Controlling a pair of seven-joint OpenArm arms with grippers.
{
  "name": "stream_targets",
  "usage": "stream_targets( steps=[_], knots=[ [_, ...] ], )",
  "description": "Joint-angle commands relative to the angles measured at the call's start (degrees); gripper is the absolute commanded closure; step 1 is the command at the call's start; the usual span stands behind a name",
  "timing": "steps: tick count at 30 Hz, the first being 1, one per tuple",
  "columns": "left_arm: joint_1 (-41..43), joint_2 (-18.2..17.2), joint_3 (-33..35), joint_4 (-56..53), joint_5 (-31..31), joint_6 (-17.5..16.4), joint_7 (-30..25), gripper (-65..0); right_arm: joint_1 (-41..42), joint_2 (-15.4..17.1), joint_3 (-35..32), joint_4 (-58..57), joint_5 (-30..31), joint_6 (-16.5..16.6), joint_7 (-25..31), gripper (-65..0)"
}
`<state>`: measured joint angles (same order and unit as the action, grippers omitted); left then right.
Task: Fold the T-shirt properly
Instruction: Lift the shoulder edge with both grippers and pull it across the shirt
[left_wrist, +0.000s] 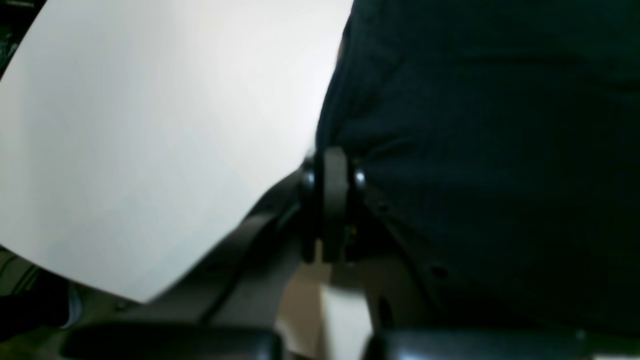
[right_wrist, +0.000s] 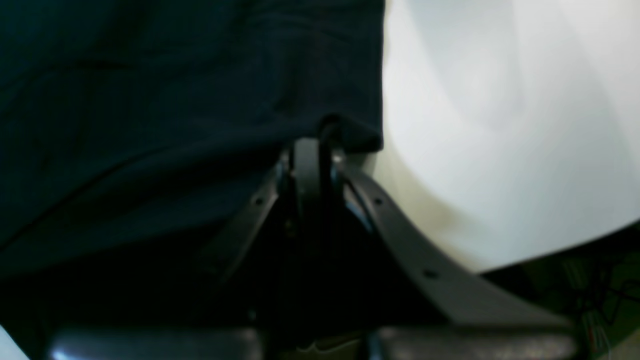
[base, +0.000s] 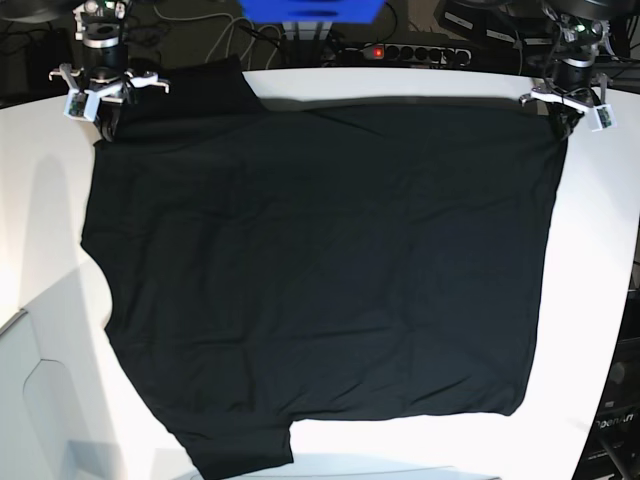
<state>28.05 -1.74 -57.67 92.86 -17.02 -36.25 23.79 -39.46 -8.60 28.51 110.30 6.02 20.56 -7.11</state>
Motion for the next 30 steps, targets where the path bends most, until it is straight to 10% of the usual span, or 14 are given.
stream_targets(
  steps=[1,21,30],
  knots=[
    [0.1,-0.7,-0.3,1.1,-0.9,0.1,-1.5,-0.1,0.6,0.1,-0.2,1.0,0.3,0.8,1.3,0.0],
    [-14.2,-0.8,0.0,0.4,-0.7,0.1,-1.4,-0.1,18.3,1.8,-2.1,-5.6,0.0,0.7,1.1,0.0],
    [-24.1,-0.6,1.5,-1.0,10.3,0.1,-1.4,-0.1,25.4,3.8,-2.1,-10.7,-0.1,0.5,1.1,0.0]
  ],
)
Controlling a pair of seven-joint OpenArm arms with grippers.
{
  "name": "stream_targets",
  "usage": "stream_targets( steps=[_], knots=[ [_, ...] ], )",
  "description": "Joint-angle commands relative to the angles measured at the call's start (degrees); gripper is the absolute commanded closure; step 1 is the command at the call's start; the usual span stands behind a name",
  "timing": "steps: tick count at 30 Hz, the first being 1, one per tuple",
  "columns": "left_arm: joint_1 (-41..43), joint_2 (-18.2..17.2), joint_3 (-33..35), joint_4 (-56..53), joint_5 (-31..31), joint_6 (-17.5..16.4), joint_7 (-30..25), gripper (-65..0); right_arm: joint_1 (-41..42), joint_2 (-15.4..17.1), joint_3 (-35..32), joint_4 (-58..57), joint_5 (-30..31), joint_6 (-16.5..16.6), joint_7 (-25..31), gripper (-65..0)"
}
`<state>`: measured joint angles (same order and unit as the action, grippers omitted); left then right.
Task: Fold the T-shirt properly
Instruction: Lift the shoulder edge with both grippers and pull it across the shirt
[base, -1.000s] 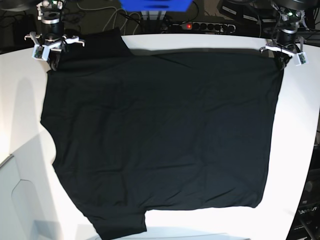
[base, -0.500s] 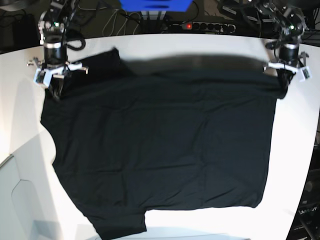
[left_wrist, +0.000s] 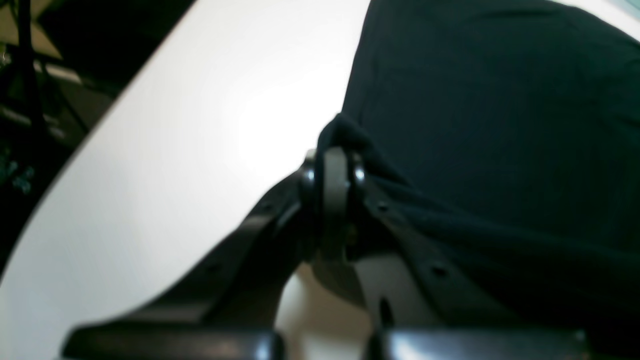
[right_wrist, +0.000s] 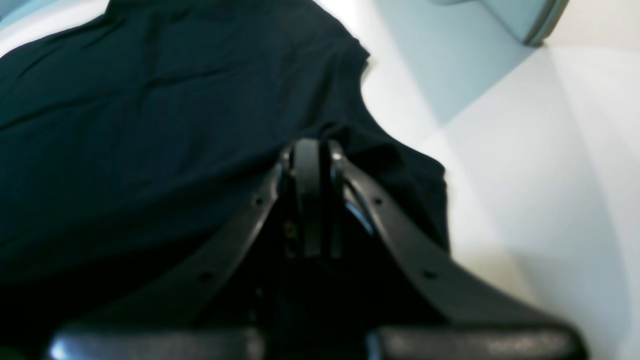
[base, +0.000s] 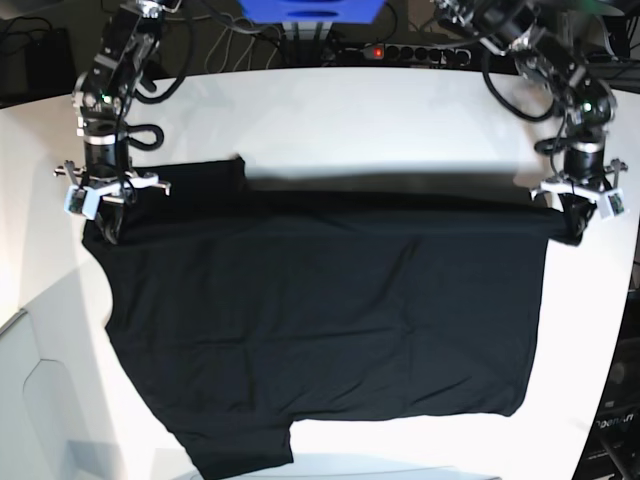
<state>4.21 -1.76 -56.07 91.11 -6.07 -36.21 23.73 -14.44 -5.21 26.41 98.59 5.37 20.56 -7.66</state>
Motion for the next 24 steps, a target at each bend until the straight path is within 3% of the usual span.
stream_targets(
  steps=[1,4,10,24],
  knots=[
    [-1.2,-0.7,0.7,0.1,0.0,0.0,-1.4,-0.1,1.3,0.4,0.0,0.4,0.6,0.5,1.6,0.0],
    [-2.9,-0.7,2.3,-1.2,2.0,0.0,-1.4,-0.1,3.6,0.4,0.0,-1.1,0.0,0.5,1.6,0.0],
    [-6.8,-0.8,2.6,-5.4,3.9,0.0,-1.4,-0.1,10.3,0.1,0.0,-5.4,-7.6,0.6,1.6,0.0],
    [-15.2,-3.0,2.6,-13.3,6.1,0.0,-1.4,-0.1,21.5,0.2,0.1,-17.0,-13.0,0.4,1.6,0.0]
  ],
)
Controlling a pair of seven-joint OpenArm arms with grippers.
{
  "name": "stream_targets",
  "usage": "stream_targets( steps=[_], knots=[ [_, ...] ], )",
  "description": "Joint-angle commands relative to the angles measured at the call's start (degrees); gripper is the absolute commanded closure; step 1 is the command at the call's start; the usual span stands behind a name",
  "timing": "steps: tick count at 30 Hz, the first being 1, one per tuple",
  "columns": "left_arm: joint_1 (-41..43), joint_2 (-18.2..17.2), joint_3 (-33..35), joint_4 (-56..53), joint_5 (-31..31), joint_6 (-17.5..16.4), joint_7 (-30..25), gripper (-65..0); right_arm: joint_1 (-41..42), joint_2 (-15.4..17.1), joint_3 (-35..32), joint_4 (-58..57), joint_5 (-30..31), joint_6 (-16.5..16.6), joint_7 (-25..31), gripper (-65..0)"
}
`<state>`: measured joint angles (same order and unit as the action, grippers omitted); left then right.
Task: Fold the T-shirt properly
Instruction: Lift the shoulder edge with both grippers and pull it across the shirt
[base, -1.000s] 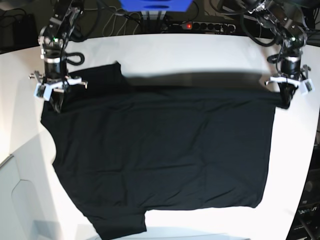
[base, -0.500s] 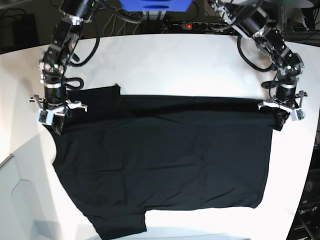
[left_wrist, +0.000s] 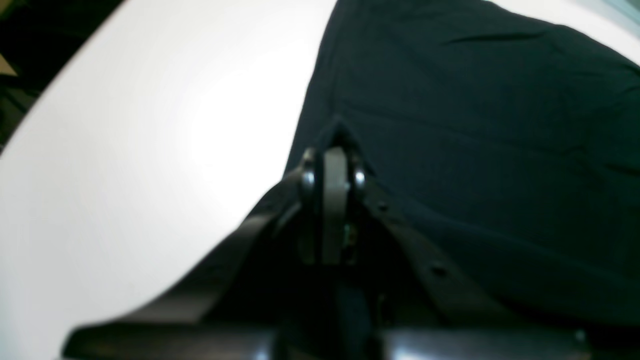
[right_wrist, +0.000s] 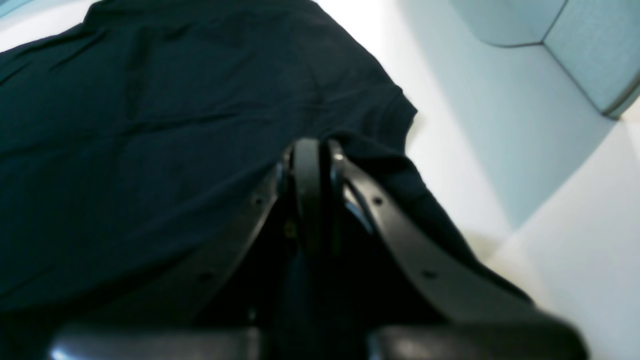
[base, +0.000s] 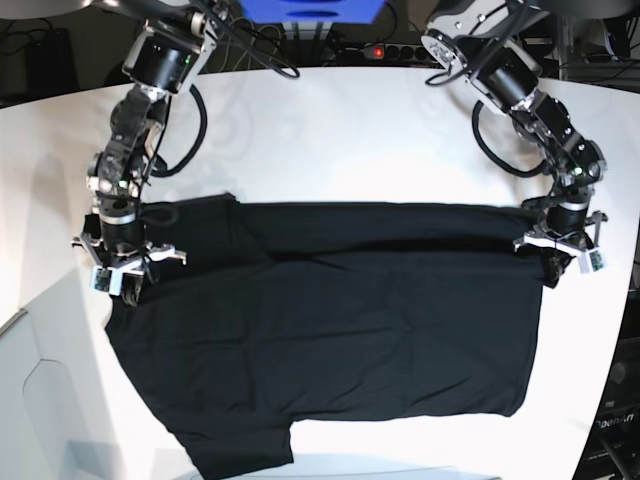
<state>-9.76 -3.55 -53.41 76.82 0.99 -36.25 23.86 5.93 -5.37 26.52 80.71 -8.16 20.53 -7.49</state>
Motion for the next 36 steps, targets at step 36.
stream_targets(
  steps=[36],
  knots=[
    [-10.9,-5.4,2.6,-12.1,-1.0,0.1,-2.0,-0.1,5.1,0.6,0.2,-3.5,0.5,0.3,1.6,0.0]
  ],
)
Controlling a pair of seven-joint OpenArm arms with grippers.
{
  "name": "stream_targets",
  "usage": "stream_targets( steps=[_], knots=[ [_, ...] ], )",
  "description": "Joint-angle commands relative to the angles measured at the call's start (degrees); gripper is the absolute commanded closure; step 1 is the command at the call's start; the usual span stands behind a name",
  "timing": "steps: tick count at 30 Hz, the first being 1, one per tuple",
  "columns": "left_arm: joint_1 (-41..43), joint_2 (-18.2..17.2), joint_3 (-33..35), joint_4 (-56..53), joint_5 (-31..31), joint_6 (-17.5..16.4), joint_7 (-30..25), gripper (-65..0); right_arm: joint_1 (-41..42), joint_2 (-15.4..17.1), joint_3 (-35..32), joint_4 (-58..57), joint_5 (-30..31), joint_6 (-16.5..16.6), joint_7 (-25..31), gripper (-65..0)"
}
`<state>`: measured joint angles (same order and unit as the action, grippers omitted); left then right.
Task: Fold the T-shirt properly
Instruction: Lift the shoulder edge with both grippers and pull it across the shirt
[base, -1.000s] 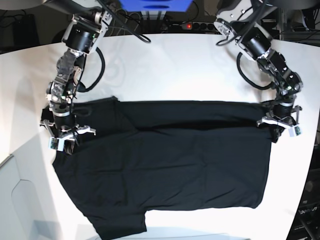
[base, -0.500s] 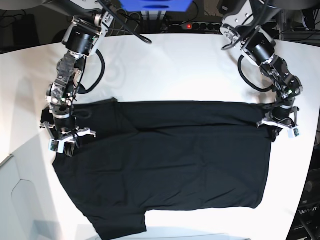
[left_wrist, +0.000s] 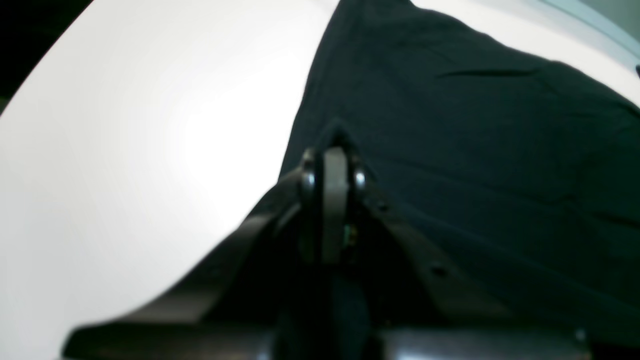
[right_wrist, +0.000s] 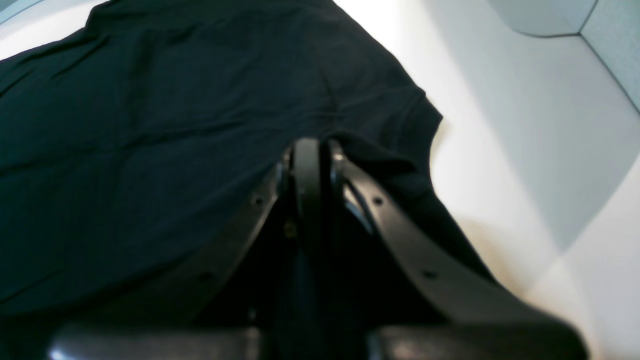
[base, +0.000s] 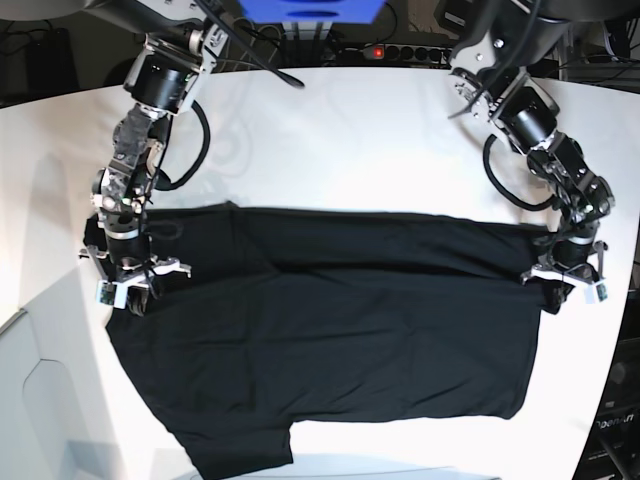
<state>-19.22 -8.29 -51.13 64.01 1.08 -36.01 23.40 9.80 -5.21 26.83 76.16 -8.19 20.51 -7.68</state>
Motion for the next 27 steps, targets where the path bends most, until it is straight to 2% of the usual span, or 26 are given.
stream_targets(
  steps=[1,17,22,27],
  knots=[
    [-1.4,-0.6,0.6,0.0,-1.0,-0.2,-1.6,-0.1,1.2,0.4,0.0,1.2,0.5,0.3,1.7,0.0],
    [-3.6,-4.5,1.1,-11.3,-1.4,-0.2,-1.7,-1.2,1.3,0.4,0.2,1.2,0.7,0.2,1.8,0.0],
    [-4.5,-5.0,1.1,-13.3,-1.3,-0.2,-1.7,-11.4,1.3,0.4,0.1,1.2,0.7,0.2,1.8,0.0],
    [-4.5,-5.3,0.7,-13.3,-1.6,-0.2,-1.6,-28.1,1.3,0.4,-0.2,1.1,0.6,0.2,1.7,0.0]
  ],
)
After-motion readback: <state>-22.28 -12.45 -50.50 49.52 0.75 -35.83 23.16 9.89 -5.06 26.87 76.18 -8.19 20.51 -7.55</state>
